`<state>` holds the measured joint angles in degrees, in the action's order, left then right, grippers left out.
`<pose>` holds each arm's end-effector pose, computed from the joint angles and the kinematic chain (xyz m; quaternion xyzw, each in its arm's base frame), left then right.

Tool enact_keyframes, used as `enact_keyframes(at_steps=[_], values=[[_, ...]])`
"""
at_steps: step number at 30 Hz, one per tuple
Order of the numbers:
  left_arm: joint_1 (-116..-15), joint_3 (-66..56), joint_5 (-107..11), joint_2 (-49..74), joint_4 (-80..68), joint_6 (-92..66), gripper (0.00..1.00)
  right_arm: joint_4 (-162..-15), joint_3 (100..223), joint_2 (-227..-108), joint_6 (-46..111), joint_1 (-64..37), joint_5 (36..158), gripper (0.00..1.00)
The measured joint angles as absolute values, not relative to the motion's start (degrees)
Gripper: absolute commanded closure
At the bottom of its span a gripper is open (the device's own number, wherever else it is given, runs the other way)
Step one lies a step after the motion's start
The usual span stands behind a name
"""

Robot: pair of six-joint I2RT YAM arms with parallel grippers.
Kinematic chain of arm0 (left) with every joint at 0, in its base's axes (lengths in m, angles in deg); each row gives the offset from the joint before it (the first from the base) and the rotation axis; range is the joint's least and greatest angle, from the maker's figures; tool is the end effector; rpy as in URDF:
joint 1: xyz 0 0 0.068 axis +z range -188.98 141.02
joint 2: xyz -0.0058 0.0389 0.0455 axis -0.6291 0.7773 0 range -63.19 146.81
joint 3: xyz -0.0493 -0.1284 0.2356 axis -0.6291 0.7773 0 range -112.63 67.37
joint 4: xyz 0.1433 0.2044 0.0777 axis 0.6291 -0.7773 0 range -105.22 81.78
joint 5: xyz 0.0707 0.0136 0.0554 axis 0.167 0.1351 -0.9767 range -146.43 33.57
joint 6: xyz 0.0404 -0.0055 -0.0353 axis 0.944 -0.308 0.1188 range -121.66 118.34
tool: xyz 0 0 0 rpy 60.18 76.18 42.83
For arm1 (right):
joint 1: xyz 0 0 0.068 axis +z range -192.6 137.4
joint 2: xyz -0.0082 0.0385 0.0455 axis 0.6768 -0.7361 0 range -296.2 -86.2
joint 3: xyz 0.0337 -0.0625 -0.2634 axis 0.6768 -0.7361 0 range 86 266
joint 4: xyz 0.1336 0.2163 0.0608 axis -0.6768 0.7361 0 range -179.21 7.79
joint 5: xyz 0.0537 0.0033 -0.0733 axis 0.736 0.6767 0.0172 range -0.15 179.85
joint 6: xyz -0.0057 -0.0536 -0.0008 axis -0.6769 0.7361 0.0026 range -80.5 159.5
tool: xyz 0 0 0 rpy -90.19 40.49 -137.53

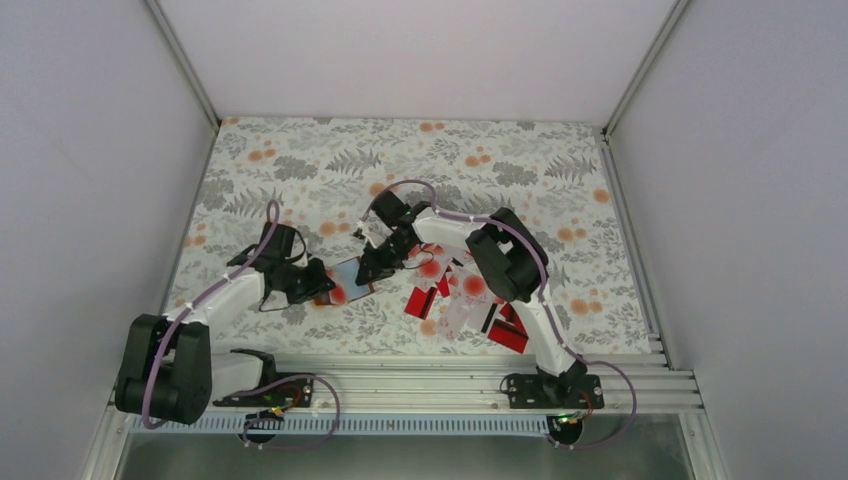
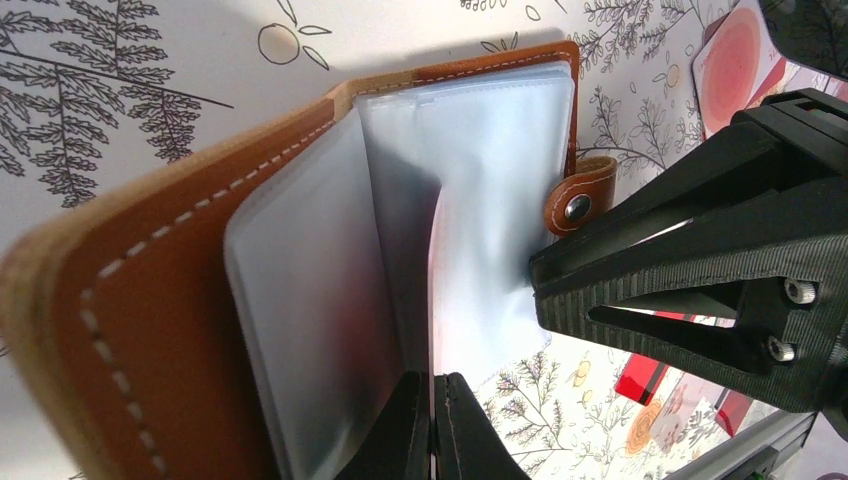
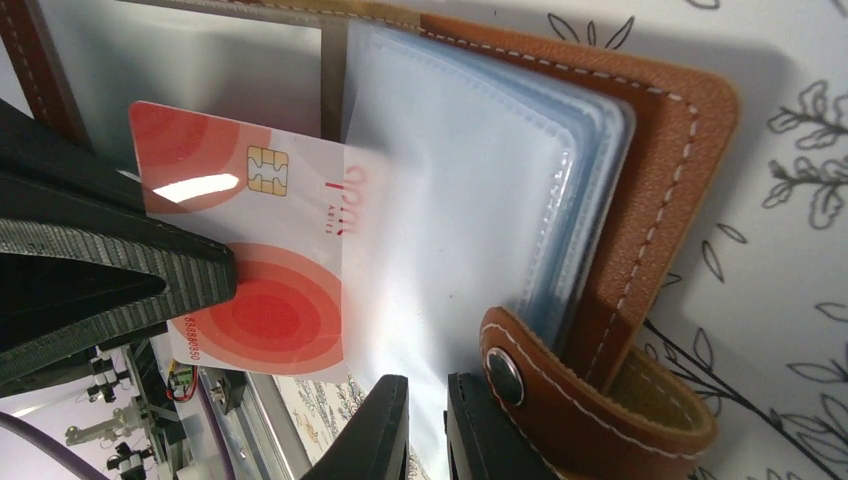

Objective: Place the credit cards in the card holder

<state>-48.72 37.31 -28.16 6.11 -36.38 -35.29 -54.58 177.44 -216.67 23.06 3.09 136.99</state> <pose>0.1891 -0.0497 0.1547 -0.1500 0.9402 -0.2928 0.0881 0.2936 0.3381 0.1124 0.2840 -0.8636 -0.4062 0.0927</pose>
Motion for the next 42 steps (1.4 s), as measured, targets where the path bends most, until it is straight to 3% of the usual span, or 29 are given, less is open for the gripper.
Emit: enact_keyframes(at_steps=[42], values=[[-47.06,39.23,-28.53,6.92,-29.7,-37.08,0.98,-55.12,176.59,-216.3,25.57,3.07,137.01,0.89]])
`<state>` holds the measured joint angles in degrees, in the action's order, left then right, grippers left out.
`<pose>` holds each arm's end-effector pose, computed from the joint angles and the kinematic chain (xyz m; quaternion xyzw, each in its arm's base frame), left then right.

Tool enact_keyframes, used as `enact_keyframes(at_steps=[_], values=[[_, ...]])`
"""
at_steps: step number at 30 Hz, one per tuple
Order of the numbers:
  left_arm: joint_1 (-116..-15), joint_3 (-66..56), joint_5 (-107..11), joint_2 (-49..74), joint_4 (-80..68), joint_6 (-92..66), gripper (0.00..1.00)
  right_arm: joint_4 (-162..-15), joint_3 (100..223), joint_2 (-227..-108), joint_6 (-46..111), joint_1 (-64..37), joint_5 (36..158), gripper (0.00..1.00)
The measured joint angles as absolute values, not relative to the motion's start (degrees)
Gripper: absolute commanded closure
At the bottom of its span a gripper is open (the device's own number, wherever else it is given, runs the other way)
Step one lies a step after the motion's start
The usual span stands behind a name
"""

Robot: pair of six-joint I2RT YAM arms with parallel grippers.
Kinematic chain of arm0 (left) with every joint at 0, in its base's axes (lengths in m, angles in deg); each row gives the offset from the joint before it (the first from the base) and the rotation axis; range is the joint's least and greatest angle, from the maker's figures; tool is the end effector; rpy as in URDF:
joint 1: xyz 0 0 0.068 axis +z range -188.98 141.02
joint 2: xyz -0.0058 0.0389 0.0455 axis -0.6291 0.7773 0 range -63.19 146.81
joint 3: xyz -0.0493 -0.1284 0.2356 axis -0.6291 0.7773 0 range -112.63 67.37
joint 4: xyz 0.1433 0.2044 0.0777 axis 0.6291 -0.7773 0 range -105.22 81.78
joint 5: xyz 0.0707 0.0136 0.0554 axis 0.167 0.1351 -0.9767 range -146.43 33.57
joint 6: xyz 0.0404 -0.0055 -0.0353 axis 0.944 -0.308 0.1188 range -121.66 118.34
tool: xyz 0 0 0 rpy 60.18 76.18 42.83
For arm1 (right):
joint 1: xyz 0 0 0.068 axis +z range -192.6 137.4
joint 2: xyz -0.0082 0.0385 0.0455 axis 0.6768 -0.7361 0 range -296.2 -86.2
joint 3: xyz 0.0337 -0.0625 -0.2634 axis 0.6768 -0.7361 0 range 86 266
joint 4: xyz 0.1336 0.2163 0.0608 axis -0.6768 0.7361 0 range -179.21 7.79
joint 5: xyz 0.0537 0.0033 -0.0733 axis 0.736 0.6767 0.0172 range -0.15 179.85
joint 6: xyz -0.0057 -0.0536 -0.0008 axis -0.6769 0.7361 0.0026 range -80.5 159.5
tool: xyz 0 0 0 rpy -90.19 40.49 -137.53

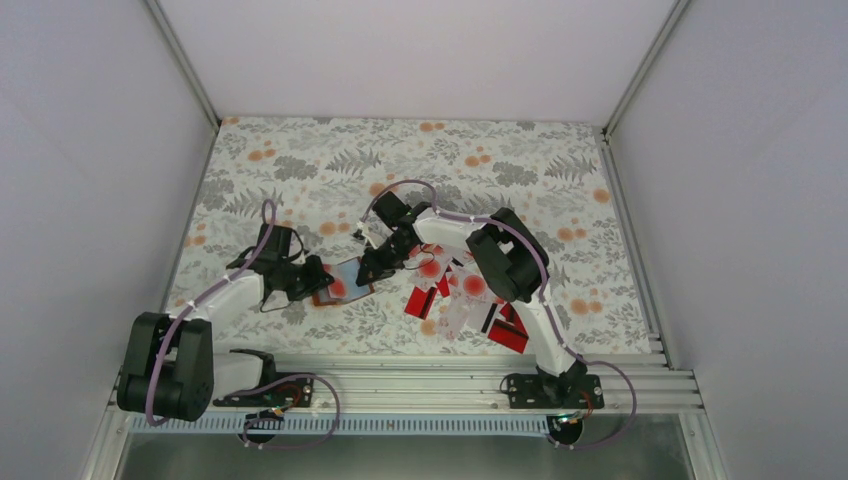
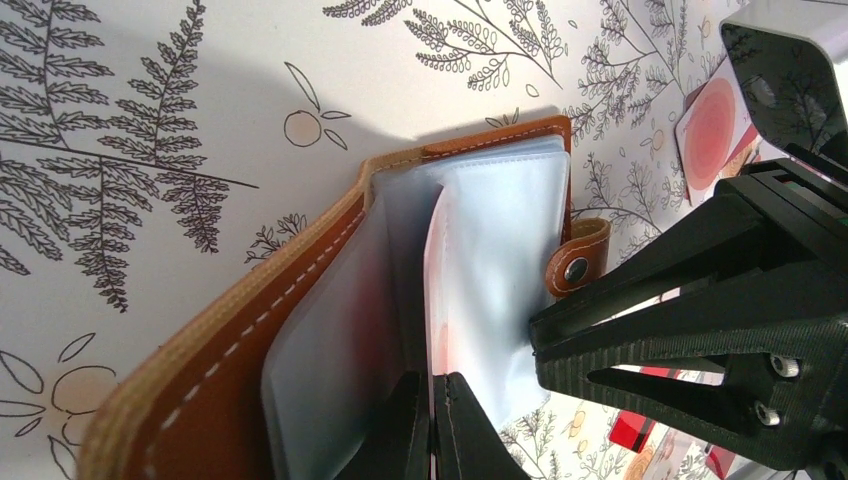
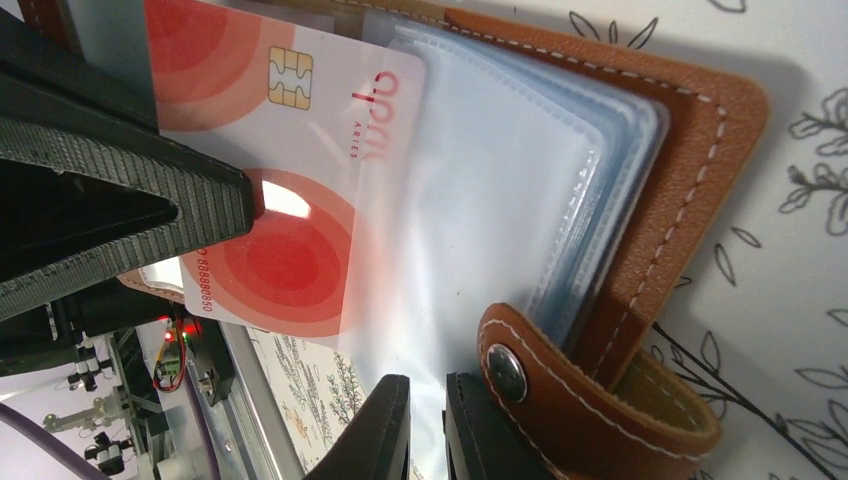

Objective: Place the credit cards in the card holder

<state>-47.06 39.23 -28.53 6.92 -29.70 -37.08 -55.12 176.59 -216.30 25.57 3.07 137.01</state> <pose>0.1952 -0.0446 0.1482 -0.1694 0.9309 -0.3006 0.1201 0.2923 0.3365 0.1116 0.3029 -0.8570 -0.4085 0.0834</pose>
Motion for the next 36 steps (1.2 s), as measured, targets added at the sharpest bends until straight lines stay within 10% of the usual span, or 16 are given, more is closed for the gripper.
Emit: enact_keyframes(at_steps=[36], values=[[-47.02,43.32,-26.83,6.96,-21.39,-38.31,0.98,-41.81,183.32,-215.67,24.48,1.19,124.68,0.79]])
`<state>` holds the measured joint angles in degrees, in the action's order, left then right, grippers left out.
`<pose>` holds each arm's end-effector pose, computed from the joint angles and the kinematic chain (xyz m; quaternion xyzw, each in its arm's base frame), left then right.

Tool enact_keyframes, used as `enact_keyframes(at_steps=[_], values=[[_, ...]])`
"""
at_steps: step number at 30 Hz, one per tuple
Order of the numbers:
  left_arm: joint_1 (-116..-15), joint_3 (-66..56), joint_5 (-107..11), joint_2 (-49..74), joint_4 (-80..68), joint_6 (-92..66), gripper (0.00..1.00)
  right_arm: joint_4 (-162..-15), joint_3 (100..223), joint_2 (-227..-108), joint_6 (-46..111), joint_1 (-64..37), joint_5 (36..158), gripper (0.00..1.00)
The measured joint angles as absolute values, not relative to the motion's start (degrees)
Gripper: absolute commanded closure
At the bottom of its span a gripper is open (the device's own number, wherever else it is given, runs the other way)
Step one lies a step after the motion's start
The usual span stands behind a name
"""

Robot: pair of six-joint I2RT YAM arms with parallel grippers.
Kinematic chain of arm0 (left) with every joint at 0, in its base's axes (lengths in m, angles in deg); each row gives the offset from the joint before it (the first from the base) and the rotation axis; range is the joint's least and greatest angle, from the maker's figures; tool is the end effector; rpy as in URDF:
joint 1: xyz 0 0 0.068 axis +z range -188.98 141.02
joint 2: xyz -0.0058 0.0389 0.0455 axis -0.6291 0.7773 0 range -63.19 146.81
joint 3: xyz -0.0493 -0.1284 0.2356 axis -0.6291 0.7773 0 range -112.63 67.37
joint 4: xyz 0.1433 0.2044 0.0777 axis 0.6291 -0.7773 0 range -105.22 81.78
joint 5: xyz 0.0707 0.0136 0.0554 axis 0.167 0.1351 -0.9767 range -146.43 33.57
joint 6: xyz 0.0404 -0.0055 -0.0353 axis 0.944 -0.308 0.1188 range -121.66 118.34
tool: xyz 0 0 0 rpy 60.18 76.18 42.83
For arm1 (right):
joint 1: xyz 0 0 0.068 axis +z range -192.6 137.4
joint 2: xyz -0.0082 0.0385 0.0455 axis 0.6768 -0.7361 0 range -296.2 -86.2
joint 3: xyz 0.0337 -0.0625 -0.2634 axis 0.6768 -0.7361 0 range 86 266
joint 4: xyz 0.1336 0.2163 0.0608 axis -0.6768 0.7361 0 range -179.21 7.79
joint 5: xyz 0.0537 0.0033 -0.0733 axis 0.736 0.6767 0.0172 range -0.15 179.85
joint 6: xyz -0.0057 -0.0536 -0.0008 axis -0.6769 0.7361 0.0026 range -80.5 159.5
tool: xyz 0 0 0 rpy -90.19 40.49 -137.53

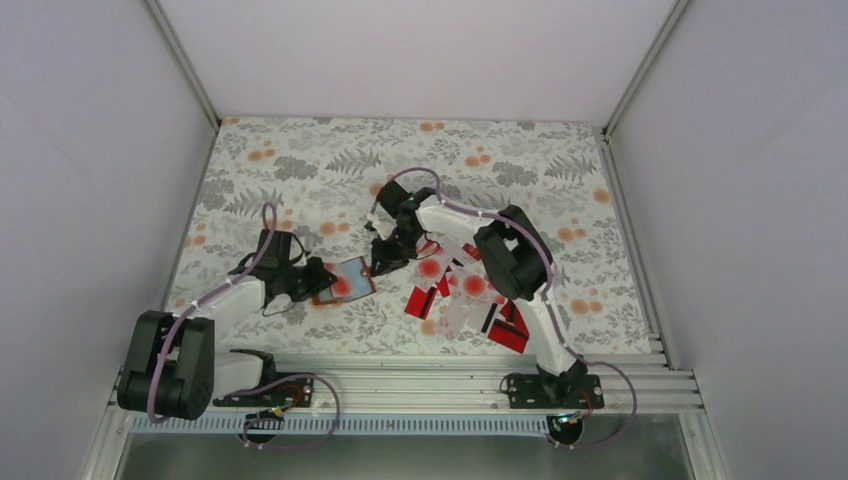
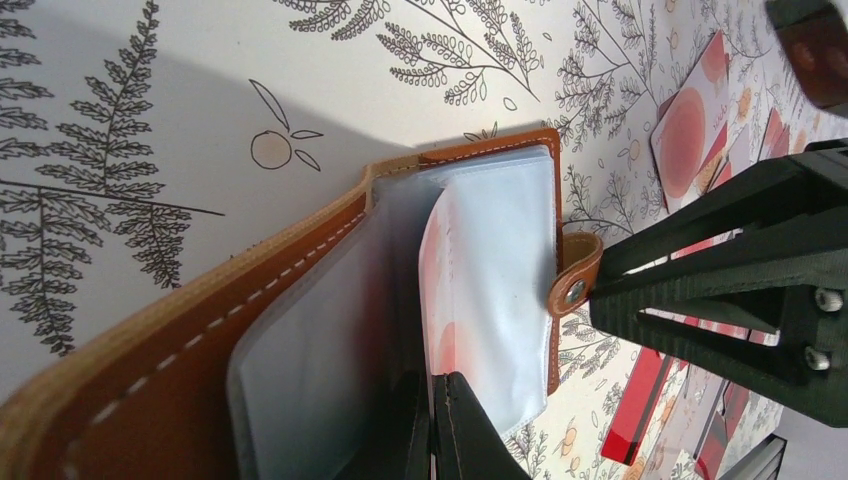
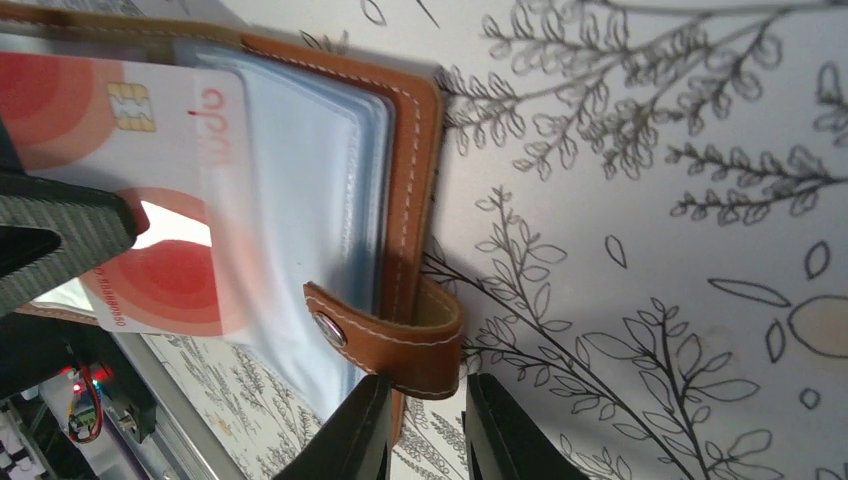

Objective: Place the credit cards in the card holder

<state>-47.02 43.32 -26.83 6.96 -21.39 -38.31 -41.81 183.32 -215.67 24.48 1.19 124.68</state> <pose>0.1926 -0.0450 0.1367 -0.1648 0.9201 -0.3253 0.1433 0.3078 0.3232 0.1362 0.2624 -0.9137 -0.3022 0.0707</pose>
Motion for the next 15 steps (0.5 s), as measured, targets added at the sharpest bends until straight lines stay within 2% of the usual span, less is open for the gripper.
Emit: enact_keyframes(at_steps=[8,15], values=[[-47.02,43.32,-26.11,8.29,-19.9,-38.11,0.98,-44.98,179.52,-214.84,23.91,1.17,127.57,0.79],[-47.02,43.58,-25.08,9.95,-17.85,-37.76,0.98,-48.26,176.79,-214.57,22.73,1.06,131.26,0.86]])
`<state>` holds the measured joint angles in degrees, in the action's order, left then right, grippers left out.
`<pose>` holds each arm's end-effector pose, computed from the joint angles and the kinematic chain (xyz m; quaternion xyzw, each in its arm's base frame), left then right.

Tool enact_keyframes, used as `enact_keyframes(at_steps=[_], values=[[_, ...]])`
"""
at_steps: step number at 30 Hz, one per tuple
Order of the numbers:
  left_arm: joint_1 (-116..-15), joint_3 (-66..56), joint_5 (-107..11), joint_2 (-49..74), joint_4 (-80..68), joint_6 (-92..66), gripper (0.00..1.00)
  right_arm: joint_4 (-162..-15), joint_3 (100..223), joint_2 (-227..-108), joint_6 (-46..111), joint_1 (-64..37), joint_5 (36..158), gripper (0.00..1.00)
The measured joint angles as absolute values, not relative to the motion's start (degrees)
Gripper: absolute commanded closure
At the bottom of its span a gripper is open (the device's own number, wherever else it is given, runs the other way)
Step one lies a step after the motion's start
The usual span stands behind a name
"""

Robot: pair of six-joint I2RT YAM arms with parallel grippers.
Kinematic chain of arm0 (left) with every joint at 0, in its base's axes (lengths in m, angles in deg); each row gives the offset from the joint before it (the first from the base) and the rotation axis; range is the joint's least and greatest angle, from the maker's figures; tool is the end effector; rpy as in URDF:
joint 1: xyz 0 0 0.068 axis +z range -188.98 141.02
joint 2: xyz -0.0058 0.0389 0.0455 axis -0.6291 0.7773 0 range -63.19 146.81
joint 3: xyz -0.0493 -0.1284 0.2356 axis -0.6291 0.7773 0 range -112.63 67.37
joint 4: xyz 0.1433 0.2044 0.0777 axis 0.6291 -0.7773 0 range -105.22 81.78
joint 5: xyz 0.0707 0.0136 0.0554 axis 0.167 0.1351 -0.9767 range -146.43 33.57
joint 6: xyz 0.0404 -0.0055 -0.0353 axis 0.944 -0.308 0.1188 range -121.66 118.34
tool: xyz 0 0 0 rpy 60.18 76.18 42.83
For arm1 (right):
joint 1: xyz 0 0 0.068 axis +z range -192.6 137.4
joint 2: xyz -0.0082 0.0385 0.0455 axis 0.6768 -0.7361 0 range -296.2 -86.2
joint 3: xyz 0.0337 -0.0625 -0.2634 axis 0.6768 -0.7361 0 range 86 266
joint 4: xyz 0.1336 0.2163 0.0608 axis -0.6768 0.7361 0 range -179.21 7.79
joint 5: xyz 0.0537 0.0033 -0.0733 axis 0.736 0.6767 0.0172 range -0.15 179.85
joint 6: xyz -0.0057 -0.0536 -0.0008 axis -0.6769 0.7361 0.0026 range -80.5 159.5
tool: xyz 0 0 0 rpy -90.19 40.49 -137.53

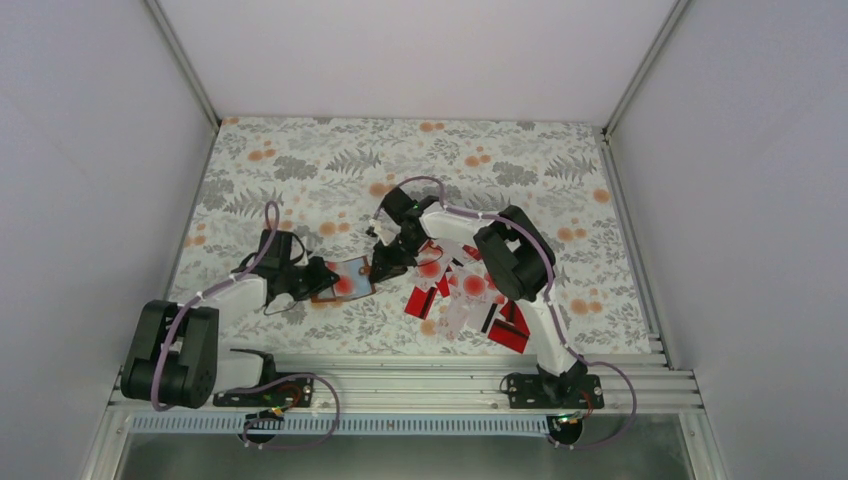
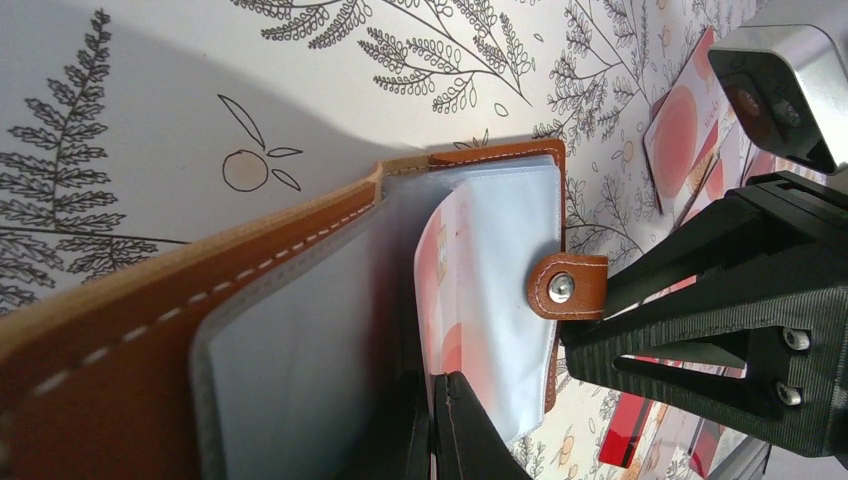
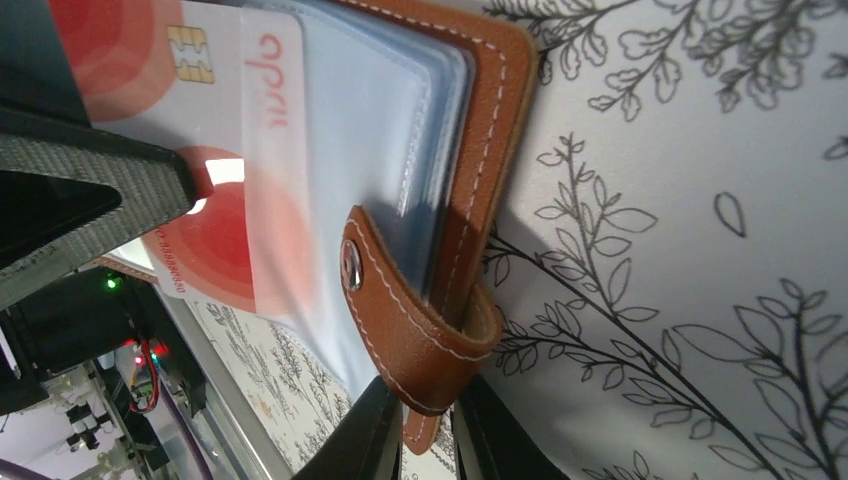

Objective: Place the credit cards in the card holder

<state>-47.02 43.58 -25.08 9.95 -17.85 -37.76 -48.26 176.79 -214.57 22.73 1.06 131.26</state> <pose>0.1977 -0.0467 0.1299 -0.1548 0.9176 -0.3380 0.1408 0.2982 0.3170 0.1199 0.2507 -0.8971 -0.3509 0.0963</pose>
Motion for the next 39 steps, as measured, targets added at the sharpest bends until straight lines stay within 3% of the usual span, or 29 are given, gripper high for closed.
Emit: enact_keyframes(at_steps=[24,31,34,39], values=[[-46.58,44.54,-19.53,16.75,-9.67,-34.74,0.96,-49.2,176.24,-214.59,21.61,0.93,131.92,0.89],[-46.84,43.19,-18.59,17.34,-10.75,-34.37,0.55,-48.59,176.83,-214.92,21.94,0.93,131.87,0.89],[-47.3,41.99,-19.35,16.34,-13.17,-34.02,0.49,-48.41,177.13,-215.14,22.09,0.93,131.9,0.89],[-47.63,39.52,-22.43,15.61,-18.59,-34.13,0.47,-48.39,177.2,-215.16,22.23,0.93,131.85,0.89]])
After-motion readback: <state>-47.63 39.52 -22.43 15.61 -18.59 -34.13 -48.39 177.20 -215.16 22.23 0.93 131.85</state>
